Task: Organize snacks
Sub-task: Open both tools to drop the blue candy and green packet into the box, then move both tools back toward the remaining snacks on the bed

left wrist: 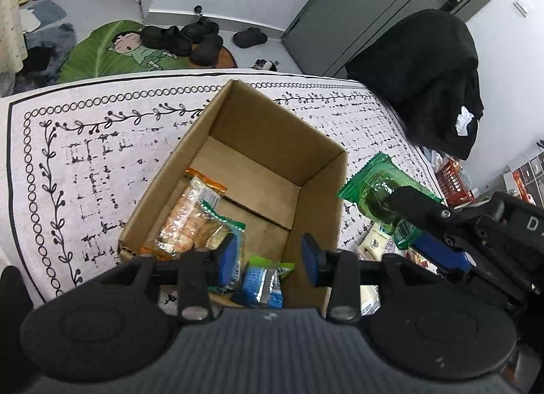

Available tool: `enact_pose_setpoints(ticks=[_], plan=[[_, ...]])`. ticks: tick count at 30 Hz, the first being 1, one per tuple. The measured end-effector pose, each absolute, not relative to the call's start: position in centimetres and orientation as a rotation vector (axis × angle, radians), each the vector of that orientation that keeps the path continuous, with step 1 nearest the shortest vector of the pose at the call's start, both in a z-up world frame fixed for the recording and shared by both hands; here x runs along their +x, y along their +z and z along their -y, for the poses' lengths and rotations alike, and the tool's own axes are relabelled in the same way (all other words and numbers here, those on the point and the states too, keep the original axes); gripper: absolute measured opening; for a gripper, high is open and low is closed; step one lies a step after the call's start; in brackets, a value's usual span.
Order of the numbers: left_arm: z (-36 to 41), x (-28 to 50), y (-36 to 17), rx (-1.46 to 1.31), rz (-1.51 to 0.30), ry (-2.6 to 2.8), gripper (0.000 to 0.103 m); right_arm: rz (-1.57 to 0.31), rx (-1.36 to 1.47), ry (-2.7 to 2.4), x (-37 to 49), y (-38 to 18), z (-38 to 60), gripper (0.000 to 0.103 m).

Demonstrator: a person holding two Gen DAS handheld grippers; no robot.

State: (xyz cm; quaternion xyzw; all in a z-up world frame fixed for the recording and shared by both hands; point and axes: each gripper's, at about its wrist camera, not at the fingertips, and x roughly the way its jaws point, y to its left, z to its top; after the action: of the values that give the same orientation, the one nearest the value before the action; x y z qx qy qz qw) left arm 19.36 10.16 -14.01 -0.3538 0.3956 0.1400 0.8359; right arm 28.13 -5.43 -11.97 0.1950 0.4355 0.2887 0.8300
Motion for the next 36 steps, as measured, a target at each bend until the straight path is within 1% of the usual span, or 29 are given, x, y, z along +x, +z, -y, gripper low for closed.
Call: enact_pose_setpoints(ticks=[4,8,11,14,15,16,17,18,20,22,24,26,27,28,31,33,36], plan=[[-10.3,19.2,-14.0,-0.755,-0.845,0.319,0.049,-0.939,0.428,0.634,28.1,-11.9,5.2,0.022],[-10.3,19.1,-13.8,-0.756,-0.841,0.335,0.059,-0.957,0.438,0.633,28.2,-12.0,5.6,0.022],[-10.2,19.1,-13.6,-0.748,-0.835,0.339,0.062,-0.955,0.440,0.626,28.3,-11.9,6.3,0.025],[-9.9,19.2,-13.6,-0.738,-0.838,0.339,0.069,-0.949,0.441,0.602,28.4,-11.9,7.4,0.032],[-9.8,19.3,-13.6,-0.735,-0.839,0.337,0.071,-0.947,0.441,0.592,28.4,-12.0,7.9,0.039],[-9.6,19.4,-13.6,-0.729,-0.842,0.333,0.072,-0.945,0.441,0.576,28.5,-12.0,8.5,0.048],[-9.4,19.4,-13.6,-0.720,-0.845,0.332,0.072,-0.940,0.440,0.559,28.4,-12.1,9.1,0.051],[-9.1,19.5,-13.4,-0.702,-0.843,0.334,0.072,-0.935,0.438,0.542,28.4,-12.1,9.7,0.054],[-8.4,19.5,-13.0,-0.658,-0.824,0.330,0.072,-0.931,0.433,0.516,28.4,-12.2,11.0,0.055],[-7.7,19.5,-12.6,-0.633,-0.810,0.309,0.073,-0.933,0.434,0.488,28.3,-12.3,12.2,0.061],[-7.2,19.6,-12.3,-0.618,-0.802,0.299,0.077,-0.925,0.434,0.460,28.2,-12.3,13.5,0.065],[-6.4,19.6,-12.1,-0.591,-0.800,0.293,0.080,-0.911,0.429,0.427,28.0,-12.3,14.7,0.071],[-6.0,19.7,-12.0,-0.577,-0.803,0.291,0.081,-0.905,0.423,0.408,27.9,-12.3,15.3,0.078],[-5.6,19.7,-12.0,-0.565,-0.803,0.282,0.081,-0.902,0.417,0.395,27.9,-12.3,15.9,0.081],[-4.5,19.8,-11.8,-0.537,-0.800,0.240,0.085,-0.892,0.411,0.373,27.9,-12.2,17.5,0.083],[-3.5,19.8,-11.8,-0.517,-0.796,0.208,0.090,-0.876,0.405,0.336,27.7,-12.2,18.6,0.084],[-2.0,19.9,-11.8,-0.482,-0.797,0.162,0.093,-0.845,0.409,0.295,27.5,-12.2,20.4,0.084]])
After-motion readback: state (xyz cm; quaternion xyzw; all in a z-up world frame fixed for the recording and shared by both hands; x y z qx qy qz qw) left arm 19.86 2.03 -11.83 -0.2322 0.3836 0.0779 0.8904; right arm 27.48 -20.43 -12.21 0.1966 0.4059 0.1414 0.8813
